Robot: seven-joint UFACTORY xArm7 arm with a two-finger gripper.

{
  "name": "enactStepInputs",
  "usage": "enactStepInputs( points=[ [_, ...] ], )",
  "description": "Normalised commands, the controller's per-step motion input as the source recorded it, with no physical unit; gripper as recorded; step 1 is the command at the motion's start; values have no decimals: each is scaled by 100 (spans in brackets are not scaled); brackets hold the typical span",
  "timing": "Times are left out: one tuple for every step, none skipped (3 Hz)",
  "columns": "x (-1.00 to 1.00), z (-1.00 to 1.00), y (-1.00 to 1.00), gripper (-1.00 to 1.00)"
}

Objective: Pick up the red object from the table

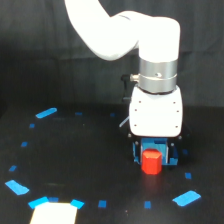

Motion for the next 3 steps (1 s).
enactStepInputs(
  points=[
    [-8, 38, 61, -100],
    [-25, 100, 16, -100],
    [-10, 100, 26, -86]
  ],
)
